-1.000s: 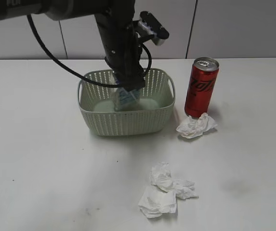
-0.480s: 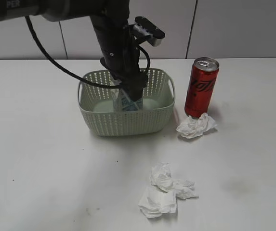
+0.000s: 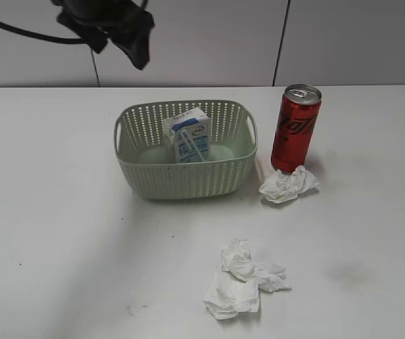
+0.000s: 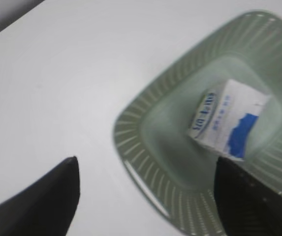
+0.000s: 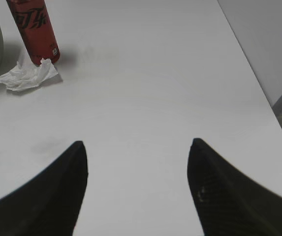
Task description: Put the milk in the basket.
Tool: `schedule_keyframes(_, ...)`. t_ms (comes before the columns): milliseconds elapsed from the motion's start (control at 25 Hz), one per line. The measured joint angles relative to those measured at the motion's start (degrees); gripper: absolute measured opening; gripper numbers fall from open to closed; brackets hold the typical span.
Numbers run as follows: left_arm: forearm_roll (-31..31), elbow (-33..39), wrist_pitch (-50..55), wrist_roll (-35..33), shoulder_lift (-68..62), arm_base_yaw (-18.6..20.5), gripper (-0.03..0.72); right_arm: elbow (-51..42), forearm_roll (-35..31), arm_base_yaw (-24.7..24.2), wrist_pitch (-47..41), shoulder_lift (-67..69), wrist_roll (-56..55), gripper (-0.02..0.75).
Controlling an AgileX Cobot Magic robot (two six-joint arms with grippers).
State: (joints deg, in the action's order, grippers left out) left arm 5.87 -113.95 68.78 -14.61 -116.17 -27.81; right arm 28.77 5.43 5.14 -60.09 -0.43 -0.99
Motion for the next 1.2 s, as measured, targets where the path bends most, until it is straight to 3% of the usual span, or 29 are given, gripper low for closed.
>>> schedule_keyframes(240, 0.0, 0.0, 0.9, 7.2, 3.0, 8.9, 0.602, 0.0, 0.0, 0.0, 0.0, 0.0, 0.0, 0.499)
schedule_keyframes(520, -0.7, 4.0, 0.9, 8.0, 9.0, 16.5, 0.589, 0.0, 0.0, 0.0, 0.0, 0.0, 0.0, 0.499)
schedule_keyframes(880, -1.8, 24.6, 1.0, 8.2, 23.1, 25.0, 0.589, 0.0, 0.0, 0.0, 0.0, 0.0, 0.0, 0.499)
schedule_keyframes(1200, -3.9, 45.8, 0.6, 8.2, 39.5, 25.6, 0.589, 0.0, 0.0, 0.0, 0.0, 0.0, 0.0, 0.499)
